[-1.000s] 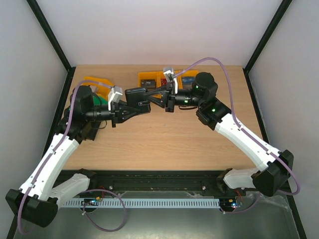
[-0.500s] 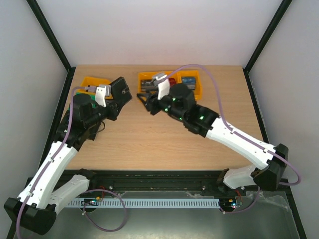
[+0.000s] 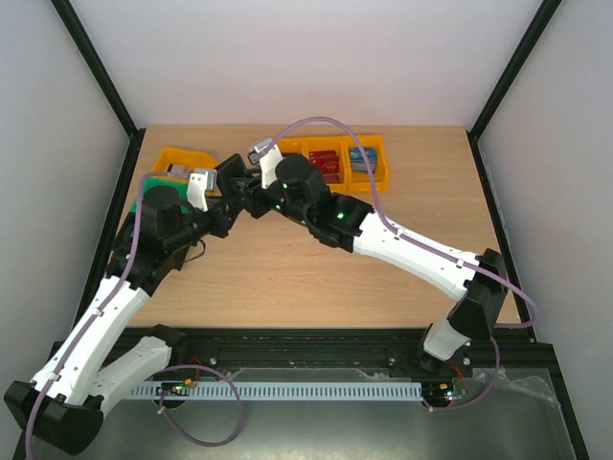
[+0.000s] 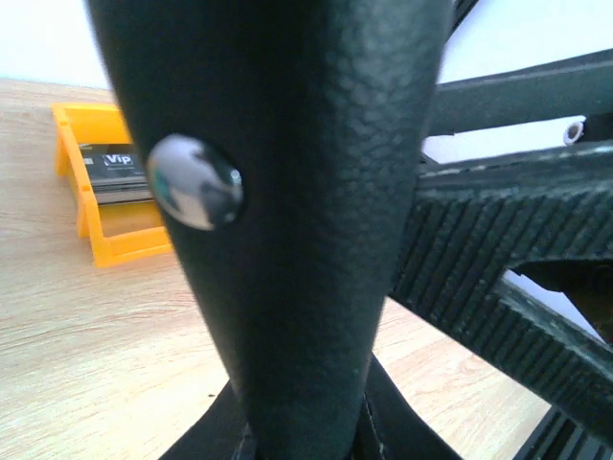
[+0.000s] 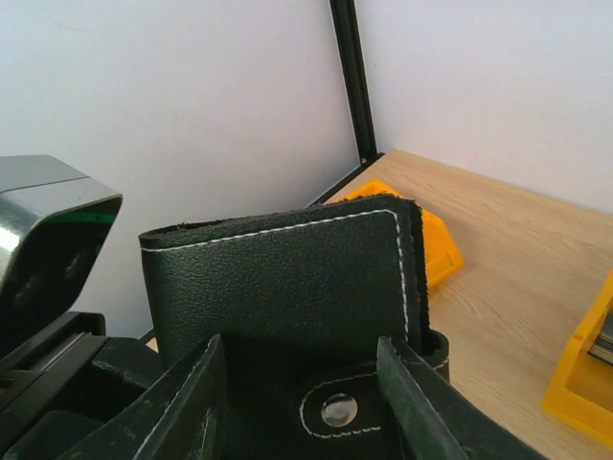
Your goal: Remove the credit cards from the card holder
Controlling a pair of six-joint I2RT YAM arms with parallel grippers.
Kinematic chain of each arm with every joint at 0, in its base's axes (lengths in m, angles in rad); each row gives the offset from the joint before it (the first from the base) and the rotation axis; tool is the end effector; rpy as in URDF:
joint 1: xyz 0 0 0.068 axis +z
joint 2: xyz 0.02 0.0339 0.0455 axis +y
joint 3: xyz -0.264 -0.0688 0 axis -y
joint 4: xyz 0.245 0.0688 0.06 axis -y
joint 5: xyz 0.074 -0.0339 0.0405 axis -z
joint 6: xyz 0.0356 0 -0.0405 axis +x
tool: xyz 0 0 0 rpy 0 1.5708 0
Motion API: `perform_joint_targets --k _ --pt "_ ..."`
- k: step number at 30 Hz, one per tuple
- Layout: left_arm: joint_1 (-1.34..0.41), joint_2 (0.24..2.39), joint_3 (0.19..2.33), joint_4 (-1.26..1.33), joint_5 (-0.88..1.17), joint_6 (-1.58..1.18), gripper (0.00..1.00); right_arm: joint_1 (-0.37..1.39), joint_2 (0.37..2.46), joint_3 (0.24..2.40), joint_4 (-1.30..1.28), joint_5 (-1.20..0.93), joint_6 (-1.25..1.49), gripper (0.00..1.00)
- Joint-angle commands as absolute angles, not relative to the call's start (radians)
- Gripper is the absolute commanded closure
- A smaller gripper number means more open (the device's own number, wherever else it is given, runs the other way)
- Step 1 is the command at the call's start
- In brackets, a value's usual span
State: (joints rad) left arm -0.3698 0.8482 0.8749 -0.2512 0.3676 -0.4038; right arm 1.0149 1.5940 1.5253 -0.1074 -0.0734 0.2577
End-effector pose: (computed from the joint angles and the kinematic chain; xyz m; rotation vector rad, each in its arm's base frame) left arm 0.1756 -0.0818 0.3542 0.2425 1.8523 -0.8740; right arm 0.1996 0.3263 0.4013 -0.7379 1.7007 0.9772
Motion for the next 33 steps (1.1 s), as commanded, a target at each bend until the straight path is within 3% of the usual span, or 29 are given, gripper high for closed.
perform_joint_targets --k 1,16,26,33 --pt "-0.385 0.834 0.877 -0.168 0.404 -0.410 0.98 1.021 1.625 1.591 -0.164 -0.006 0.250 0.59" --pt "-0.385 0.829 0.888 -0.173 0.356 -0.364 0.98 1.020 1.634 1.541 -0.212 0.138 0.248 0.67" --pt "-0.385 0.838 0.894 -0.157 0.351 -0.353 0.98 1.020 1.655 1.544 -0.260 0.055 0.251 0.60" --pt "-0.385 0.839 0.889 -0.158 0.362 -0.347 0.98 1.020 1.667 1.549 -0.287 0.112 0.253 0.64"
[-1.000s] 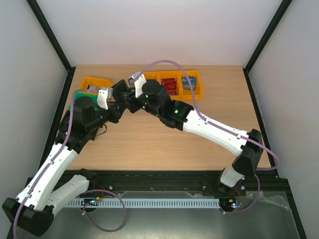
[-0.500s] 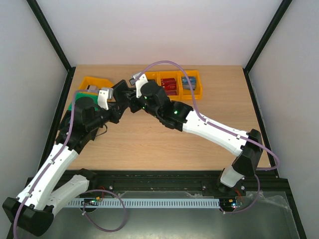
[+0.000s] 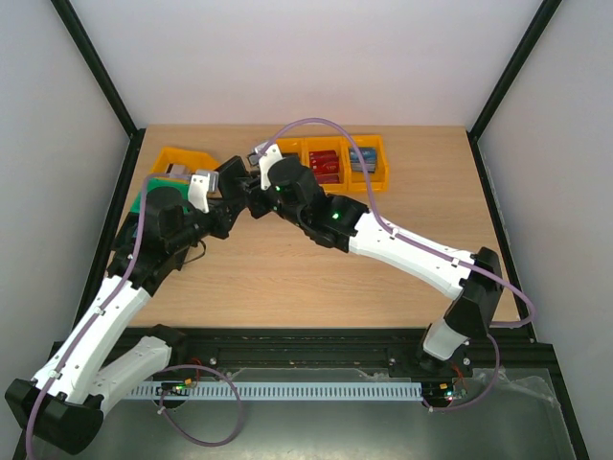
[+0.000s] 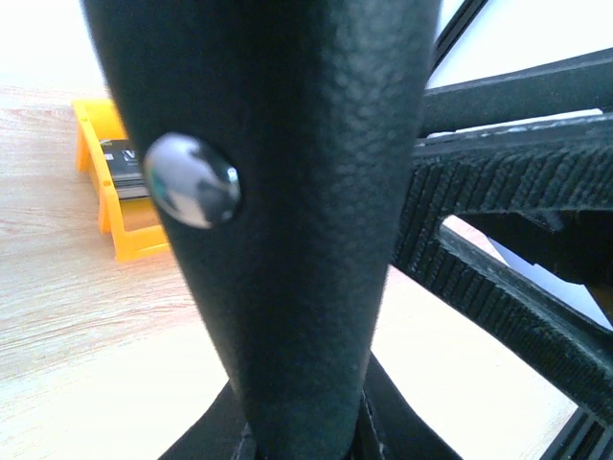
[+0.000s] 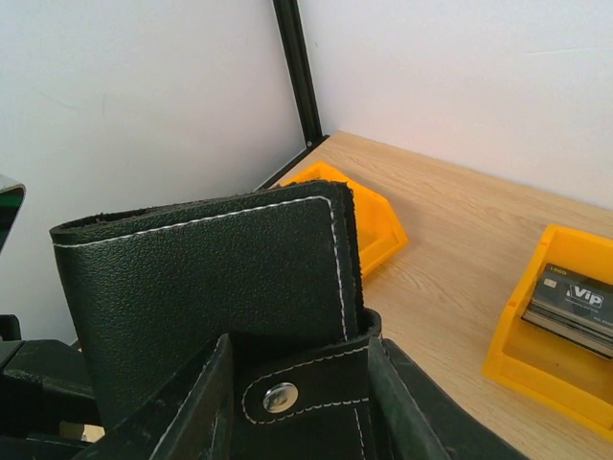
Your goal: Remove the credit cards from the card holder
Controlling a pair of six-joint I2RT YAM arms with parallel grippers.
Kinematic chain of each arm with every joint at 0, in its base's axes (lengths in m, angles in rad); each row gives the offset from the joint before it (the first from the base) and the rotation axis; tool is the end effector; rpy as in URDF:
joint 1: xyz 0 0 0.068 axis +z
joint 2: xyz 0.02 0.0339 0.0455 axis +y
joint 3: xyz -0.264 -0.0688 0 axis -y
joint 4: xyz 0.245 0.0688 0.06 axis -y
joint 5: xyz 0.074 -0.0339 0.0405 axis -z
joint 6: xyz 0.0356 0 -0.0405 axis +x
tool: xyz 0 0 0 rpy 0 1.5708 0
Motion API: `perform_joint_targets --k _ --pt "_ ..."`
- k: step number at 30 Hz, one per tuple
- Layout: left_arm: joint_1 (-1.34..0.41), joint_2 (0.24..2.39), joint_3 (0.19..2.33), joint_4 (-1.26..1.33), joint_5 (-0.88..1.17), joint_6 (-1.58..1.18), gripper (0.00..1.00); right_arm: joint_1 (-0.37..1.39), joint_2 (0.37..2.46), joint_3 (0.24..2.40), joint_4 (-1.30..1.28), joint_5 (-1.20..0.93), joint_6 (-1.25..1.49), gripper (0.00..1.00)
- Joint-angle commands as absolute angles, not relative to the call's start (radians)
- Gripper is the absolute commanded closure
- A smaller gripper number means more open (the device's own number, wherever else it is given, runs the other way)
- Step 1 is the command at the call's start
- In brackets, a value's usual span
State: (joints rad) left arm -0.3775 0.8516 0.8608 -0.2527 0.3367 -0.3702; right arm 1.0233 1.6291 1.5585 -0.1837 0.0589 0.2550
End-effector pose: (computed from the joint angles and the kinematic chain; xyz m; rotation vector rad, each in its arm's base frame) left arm 0.1769 -0.0828 0.3484 0.2546 1.8633 -0.8273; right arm 0.2048 0.3319 0.3921 -0.6749 1.7856 0.8352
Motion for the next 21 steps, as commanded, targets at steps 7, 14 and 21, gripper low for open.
perform_joint_targets --k 7,14,21 --pt "-0.385 0.838 0.888 -0.158 0.352 -0.337 0.98 1.020 1.679 1.574 -0.328 0.039 0.248 0.59" --pt "-0.385 0.835 0.884 -0.159 0.357 -0.313 0.98 1.021 1.742 1.712 -0.435 -0.076 0.261 0.63" --pt "-0.387 0.829 0.878 -0.161 0.349 -0.302 0.98 1.019 1.775 1.748 -0.514 -0.101 0.294 0.64"
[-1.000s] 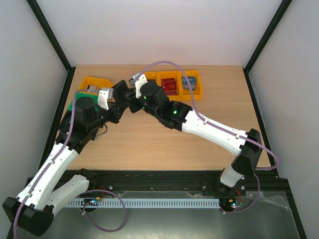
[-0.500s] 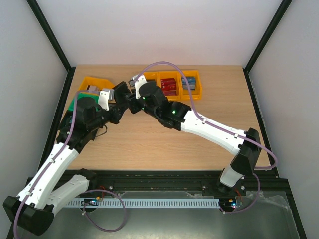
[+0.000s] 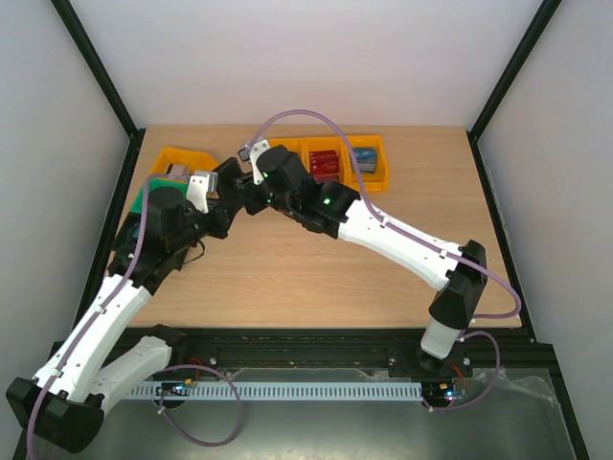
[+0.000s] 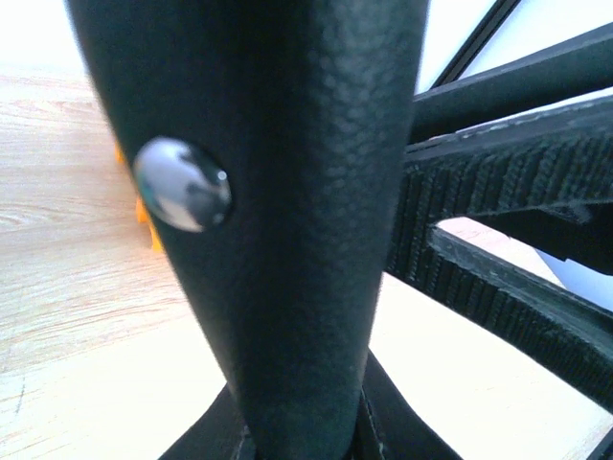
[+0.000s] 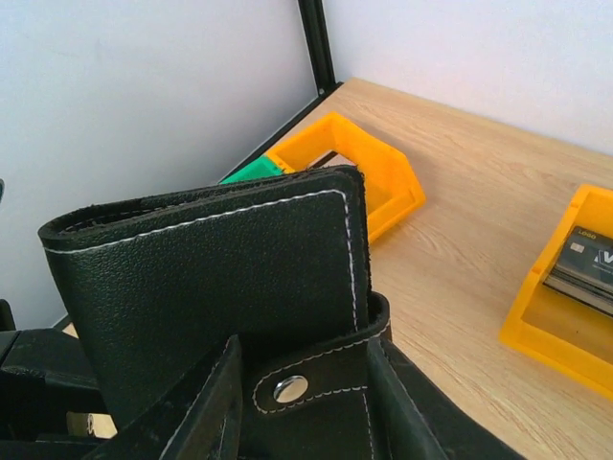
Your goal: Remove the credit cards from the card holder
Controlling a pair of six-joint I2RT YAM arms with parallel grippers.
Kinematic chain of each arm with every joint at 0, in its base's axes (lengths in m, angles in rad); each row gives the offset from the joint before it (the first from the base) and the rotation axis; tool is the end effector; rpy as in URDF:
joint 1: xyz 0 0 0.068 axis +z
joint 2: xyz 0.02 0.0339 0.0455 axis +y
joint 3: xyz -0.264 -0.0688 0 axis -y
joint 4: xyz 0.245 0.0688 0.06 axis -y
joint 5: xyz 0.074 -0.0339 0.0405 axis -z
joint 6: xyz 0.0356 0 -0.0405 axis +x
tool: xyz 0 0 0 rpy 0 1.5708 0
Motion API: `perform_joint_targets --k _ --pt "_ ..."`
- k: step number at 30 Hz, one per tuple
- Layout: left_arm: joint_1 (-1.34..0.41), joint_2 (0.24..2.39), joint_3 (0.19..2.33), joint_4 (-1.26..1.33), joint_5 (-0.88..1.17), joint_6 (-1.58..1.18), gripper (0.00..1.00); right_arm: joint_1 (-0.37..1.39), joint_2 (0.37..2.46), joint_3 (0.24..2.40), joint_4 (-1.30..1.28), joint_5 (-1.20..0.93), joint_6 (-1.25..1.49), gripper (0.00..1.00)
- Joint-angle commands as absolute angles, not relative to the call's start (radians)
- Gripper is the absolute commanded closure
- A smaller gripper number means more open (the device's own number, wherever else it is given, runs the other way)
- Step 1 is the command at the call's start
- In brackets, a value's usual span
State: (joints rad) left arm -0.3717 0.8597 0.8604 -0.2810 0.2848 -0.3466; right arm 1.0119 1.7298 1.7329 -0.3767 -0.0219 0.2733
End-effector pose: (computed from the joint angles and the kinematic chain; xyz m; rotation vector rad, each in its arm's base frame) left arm 0.1795 -0.0807 0.3438 0.2287 1.8955 -0.7570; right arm 0.2160 0.3469 0.3949 -0.7530 1.9030 0.8545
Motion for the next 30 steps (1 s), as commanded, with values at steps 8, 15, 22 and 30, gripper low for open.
perform_joint_targets --k 8,15,22,30 --pt "-0.391 0.826 0.876 -0.162 0.344 -0.285 0.98 1.014 1.770 1.763 -0.543 -0.192 0.357 0.63" --pt "-0.394 0.824 0.858 -0.160 0.366 -0.296 0.98 1.014 1.776 1.820 -0.513 -0.017 0.315 0.65" --pt "-0.394 0.823 0.839 -0.158 0.429 -0.354 0.98 1.014 1.824 1.902 -0.529 0.066 0.272 0.68" --pt "-0.394 0.818 0.830 -0.155 0.491 -0.386 0.98 1.016 1.830 1.923 -0.525 0.167 0.234 0.72"
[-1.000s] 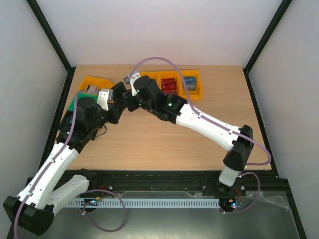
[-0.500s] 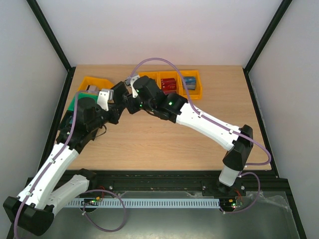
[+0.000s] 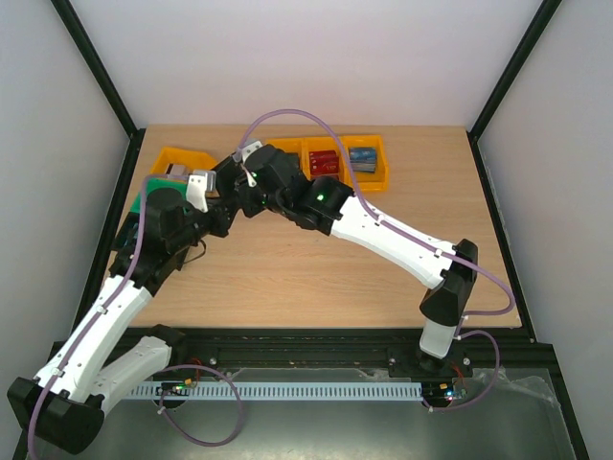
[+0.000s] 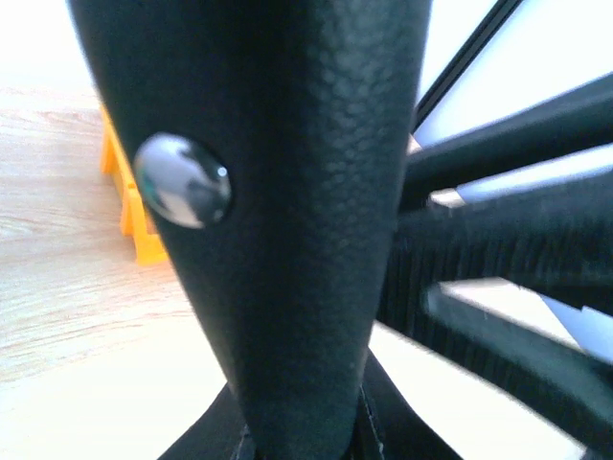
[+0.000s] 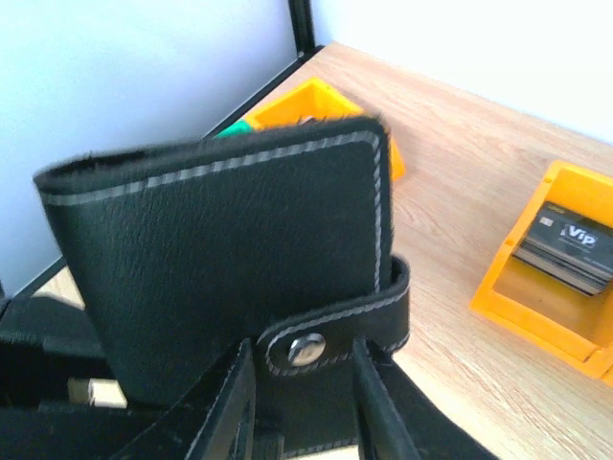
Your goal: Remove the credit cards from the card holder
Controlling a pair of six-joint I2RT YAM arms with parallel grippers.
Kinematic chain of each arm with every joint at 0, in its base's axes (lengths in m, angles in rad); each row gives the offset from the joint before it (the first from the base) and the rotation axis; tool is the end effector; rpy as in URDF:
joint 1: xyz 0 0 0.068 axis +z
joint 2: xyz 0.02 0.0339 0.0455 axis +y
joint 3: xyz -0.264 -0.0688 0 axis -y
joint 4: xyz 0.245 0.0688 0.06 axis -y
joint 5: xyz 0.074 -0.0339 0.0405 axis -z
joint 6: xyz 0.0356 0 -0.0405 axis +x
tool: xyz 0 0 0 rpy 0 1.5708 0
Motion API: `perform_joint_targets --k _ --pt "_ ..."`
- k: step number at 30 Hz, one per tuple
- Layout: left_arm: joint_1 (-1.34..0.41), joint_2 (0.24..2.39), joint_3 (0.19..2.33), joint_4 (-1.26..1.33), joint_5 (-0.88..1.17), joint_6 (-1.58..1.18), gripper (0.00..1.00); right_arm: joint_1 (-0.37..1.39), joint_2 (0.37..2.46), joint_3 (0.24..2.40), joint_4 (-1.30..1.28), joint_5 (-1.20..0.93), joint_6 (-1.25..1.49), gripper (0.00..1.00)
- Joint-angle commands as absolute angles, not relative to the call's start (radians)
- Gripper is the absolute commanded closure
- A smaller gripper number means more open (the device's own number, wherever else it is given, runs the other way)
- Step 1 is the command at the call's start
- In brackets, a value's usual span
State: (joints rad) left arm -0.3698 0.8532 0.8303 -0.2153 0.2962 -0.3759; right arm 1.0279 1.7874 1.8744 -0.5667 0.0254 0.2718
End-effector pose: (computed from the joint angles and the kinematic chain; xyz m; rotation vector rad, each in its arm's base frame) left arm 0.1806 -0.0811 0.3413 0.2123 1.8591 -0.7905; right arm 0.2140 0.3530 0.4018 -0.7756 1.9976 0.7653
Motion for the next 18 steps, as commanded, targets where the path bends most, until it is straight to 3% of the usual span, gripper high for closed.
perform_joint_targets --k 1,5,11,13,15,18 --pt "-0.394 0.819 0.831 -0.153 0.502 -0.393 0.98 1.017 1.836 1.930 -0.528 0.181 0.228 0.75" --pt "-0.395 0.823 0.836 -0.136 0.554 -0.406 0.98 1.015 1.855 1.947 -0.554 0.287 0.206 0.81" --pt "-0.395 0.824 0.838 -0.155 0.493 -0.374 0.98 1.016 1.858 1.932 -0.609 0.327 0.199 0.80" --pt "-0.395 0.822 0.838 -0.154 0.475 -0.374 0.98 1.016 1.856 1.904 -0.616 0.315 0.207 0.84" --pt "-0.394 0.821 0.840 -0.151 0.471 -0.371 0.98 1.016 1.851 1.870 -0.615 0.336 0.220 0.96" --pt "-0.393 0.815 0.842 -0.158 0.471 -0.365 0.98 1.002 1.822 1.812 -0.609 0.400 0.227 0.98"
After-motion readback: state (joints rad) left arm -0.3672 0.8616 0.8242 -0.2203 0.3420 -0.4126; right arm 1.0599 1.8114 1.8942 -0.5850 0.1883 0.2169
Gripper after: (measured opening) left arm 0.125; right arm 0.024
